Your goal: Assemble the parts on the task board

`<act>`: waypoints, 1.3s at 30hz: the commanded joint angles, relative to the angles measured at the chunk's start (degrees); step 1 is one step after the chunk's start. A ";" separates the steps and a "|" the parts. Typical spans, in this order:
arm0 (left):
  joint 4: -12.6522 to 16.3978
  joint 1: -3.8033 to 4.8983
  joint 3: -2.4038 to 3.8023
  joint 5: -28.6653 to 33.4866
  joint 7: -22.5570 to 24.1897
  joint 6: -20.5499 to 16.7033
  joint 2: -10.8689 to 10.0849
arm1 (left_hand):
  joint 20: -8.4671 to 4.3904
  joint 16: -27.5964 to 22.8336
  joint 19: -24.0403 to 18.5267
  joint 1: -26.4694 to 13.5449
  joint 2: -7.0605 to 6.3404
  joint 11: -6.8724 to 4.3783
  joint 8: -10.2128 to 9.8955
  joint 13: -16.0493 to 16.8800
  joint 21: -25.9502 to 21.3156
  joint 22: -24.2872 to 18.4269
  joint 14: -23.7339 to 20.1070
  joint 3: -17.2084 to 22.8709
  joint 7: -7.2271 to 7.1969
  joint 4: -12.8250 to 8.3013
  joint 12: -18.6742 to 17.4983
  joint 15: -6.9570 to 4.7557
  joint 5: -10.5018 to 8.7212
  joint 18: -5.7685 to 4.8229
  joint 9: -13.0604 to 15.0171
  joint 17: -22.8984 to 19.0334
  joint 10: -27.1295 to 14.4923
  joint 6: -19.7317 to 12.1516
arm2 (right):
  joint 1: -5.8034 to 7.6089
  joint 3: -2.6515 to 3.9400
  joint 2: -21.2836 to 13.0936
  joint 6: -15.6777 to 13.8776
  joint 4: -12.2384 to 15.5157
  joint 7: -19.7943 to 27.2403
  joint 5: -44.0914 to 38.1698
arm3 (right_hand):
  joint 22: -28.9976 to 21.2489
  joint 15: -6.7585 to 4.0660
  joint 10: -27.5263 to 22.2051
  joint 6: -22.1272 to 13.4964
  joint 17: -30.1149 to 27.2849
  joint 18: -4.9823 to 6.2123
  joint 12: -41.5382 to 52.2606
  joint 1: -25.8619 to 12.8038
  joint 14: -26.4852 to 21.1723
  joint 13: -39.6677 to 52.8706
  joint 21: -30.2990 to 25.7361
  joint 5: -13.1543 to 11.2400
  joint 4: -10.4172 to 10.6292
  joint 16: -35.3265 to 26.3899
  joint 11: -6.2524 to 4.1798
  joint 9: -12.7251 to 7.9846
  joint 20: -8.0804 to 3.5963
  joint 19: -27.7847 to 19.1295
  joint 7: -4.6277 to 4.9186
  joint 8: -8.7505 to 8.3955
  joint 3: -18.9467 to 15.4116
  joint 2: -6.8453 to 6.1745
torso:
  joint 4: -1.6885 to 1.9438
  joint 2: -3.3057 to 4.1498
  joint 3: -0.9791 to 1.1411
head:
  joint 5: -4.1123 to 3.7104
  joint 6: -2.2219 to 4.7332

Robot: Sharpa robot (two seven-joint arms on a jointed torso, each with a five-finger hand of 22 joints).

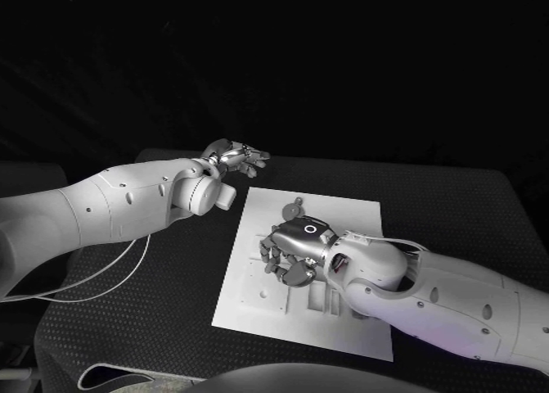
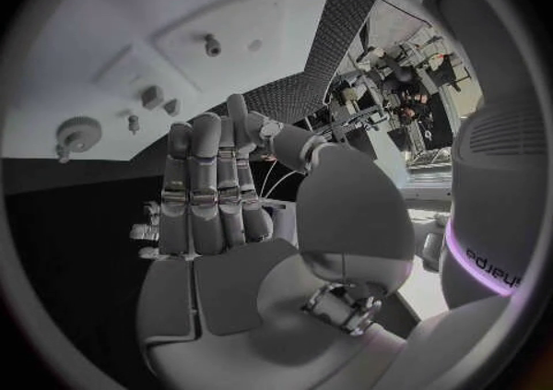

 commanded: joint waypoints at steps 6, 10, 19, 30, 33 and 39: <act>-0.09 0.09 0.04 0.59 0.41 0.58 0.63 | -2.01 -0.26 0.02 -0.33 -0.01 0.17 0.25 -0.07 -0.24 0.11 0.36 -0.08 0.00 0.32 0.03 -0.01 -0.25 -0.18 -0.06 0.08 -0.38 -0.37 | -2.06 -0.39 2.16 0.53 -2.18 -0.33 -3.15 | 1.15 -0.46 0.27 0.31 0.08 0.78 0.02 -0.22 -0.19 0.12 0.47 -0.05 -0.24 0.29 0.05 1.78 -0.19 0.43 0.02 0.15 0.47 0.60 | 0.19 -0.06 -0.07 | 0.70 -0.76; -0.20 0.09 0.04 0.59 0.31 0.65 0.86 | -2.01 -0.27 0.02 -0.33 -0.01 0.17 0.26 -0.07 -0.24 0.11 0.36 -0.08 0.00 0.32 0.03 -0.01 -0.25 -0.18 -0.07 0.09 -0.38 -0.38 | -2.58 -0.77 3.04 0.71 -3.14 -0.14 -3.20 | 1.15 -0.47 0.26 0.30 0.09 0.78 0.01 -0.24 -0.20 0.16 0.50 -0.05 -0.31 0.31 0.05 1.81 -0.20 0.43 0.02 0.15 0.50 0.63 | -0.04 0.03 0.07 | 1.21 -1.00; -0.26 0.09 0.04 0.60 0.31 0.76 1.15 | -2.01 -0.29 0.02 -0.34 -0.01 0.17 0.28 -0.07 -0.27 0.13 0.36 -0.08 0.00 0.34 0.03 -0.01 -0.26 -0.18 -0.09 0.12 -0.38 -0.39 | -3.23 -1.36 3.93 1.05 -4.38 0.06 -3.38 | 1.16 -0.49 0.27 0.29 0.12 0.78 0.00 -0.32 -0.23 0.25 0.58 -0.05 -0.48 0.36 0.04 1.89 -0.21 0.44 0.02 0.15 0.51 0.72 | -0.09 0.04 0.15 | 1.57 -1.58; -0.39 0.09 0.04 0.61 0.31 0.87 1.32 | -2.01 -0.32 0.02 -0.36 -0.01 0.18 0.30 -0.07 -0.30 0.15 0.36 -0.09 0.00 0.38 0.03 -0.01 -0.26 -0.19 -0.12 0.16 -0.40 -0.40 | -3.70 -1.83 4.21 1.77 -5.18 0.29 -3.49 | 1.16 -0.51 0.29 0.29 0.17 0.78 -0.02 -0.49 -0.25 0.40 0.70 -0.04 -0.77 0.45 0.03 2.01 -0.23 0.44 0.02 0.14 0.48 0.90 | -0.12 0.04 0.21 | 1.73 -1.88; -0.42 0.09 0.04 0.61 0.31 0.91 1.37 | -2.01 -0.33 0.02 -0.36 0.00 0.18 0.31 -0.07 -0.31 0.16 0.36 -0.09 0.01 0.39 0.03 -0.01 -0.26 -0.19 -0.12 0.17 -0.40 -0.41 | -3.79 -1.89 4.31 2.08 -5.27 0.35 -3.49 | 1.16 -0.51 0.30 0.30 0.19 0.78 -0.03 -0.57 -0.25 0.45 0.74 -0.04 -0.86 0.48 0.02 2.05 -0.23 0.44 0.02 0.14 0.45 0.96 | -0.12 0.03 0.20 | 1.81 -1.93; -0.45 0.09 0.04 0.61 0.31 0.93 1.42 | -2.01 -0.34 0.02 -0.37 0.00 0.18 0.32 -0.07 -0.32 0.17 0.36 -0.09 0.01 0.40 0.03 -0.01 -0.26 -0.19 -0.14 0.20 -0.41 -0.42 | -3.79 -2.06 4.46 2.39 -5.55 0.40 -3.49 | 1.16 -0.52 0.31 0.30 0.21 0.78 -0.04 -0.68 -0.26 0.54 0.81 -0.03 -1.02 0.53 0.01 2.12 -0.24 0.44 0.02 0.13 0.42 1.08 | -0.10 0.02 0.17 | 1.91 -1.99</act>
